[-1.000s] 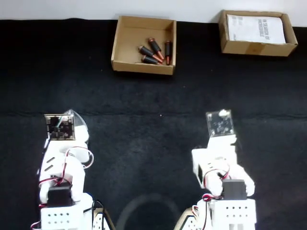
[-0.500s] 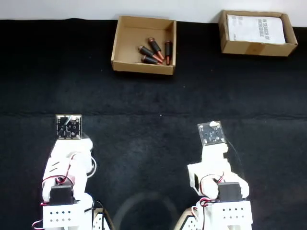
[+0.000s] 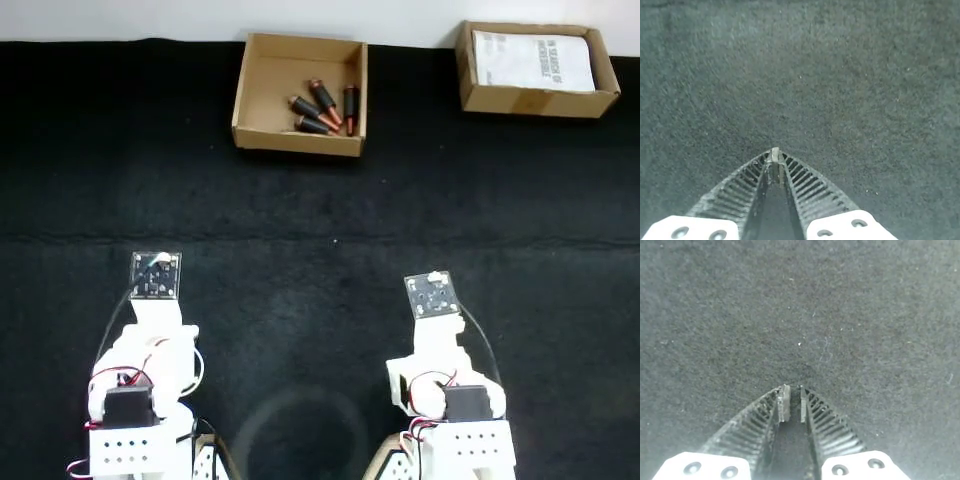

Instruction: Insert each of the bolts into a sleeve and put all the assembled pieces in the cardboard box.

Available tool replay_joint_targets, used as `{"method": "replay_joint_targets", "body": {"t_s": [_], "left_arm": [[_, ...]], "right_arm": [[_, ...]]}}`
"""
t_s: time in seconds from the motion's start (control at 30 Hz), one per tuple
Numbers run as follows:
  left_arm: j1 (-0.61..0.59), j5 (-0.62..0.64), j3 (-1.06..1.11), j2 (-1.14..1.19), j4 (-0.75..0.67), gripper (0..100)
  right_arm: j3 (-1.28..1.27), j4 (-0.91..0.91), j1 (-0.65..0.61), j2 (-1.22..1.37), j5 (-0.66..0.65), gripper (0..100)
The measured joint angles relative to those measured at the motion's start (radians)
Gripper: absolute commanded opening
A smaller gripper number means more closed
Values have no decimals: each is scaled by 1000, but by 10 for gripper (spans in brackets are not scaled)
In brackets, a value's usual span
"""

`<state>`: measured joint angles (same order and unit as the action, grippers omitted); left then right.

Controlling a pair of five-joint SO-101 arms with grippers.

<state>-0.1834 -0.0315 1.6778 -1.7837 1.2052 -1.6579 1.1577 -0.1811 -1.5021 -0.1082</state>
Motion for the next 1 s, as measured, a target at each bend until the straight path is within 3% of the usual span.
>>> {"method": "replay_joint_targets", "body": {"t_s": [0.2,1.0], "left_arm": [[0,0,0,0,121,9],[0,0,0,0,126,9]], "right_arm": [[-2,-5,-28,0,0,33],[-3,-14,-51,0,0,33]]}}
